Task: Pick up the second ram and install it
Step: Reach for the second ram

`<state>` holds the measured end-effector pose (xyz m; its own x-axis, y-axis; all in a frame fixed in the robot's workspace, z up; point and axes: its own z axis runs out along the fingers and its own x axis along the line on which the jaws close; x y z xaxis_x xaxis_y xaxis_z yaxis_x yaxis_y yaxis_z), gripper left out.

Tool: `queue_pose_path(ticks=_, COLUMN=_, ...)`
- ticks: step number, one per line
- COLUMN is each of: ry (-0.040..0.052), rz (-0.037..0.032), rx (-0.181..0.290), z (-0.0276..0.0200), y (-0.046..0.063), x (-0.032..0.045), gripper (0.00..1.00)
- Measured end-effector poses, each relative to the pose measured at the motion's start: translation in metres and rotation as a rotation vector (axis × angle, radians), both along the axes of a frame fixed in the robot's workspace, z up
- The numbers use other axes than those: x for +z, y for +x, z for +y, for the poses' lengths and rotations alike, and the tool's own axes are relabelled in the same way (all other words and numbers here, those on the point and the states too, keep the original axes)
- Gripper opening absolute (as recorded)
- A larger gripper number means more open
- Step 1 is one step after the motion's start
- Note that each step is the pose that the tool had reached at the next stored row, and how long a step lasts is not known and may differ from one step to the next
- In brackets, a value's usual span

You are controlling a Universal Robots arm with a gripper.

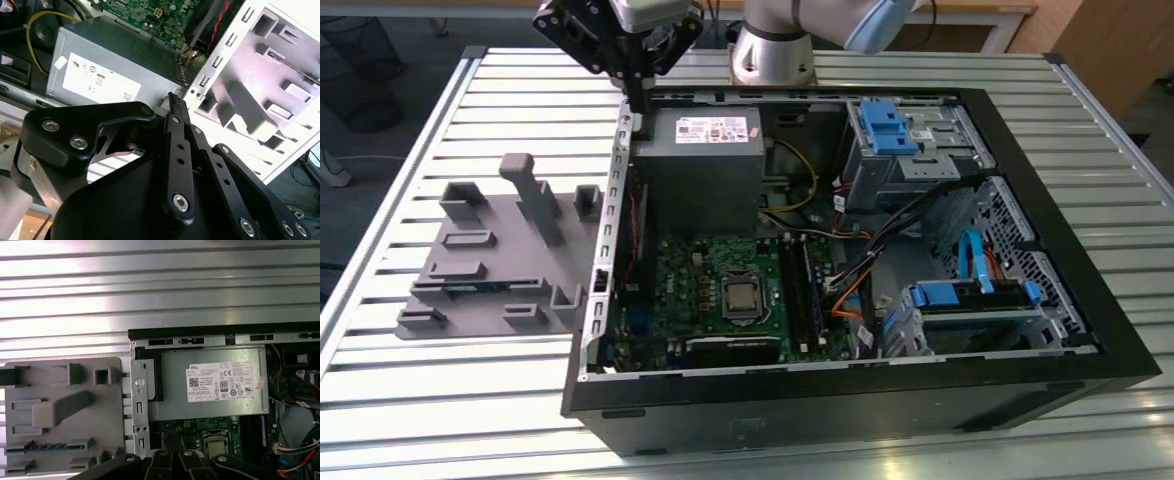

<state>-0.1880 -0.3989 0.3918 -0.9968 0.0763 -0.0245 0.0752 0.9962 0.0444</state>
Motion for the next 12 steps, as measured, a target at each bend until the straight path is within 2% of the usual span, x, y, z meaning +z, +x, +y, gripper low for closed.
queue_pose_path(ticks=12, ry=-0.0001, rz=0.0001, rx=0.000, z=0.0000, y=-0.052, x=-0.0007, gripper=0.11)
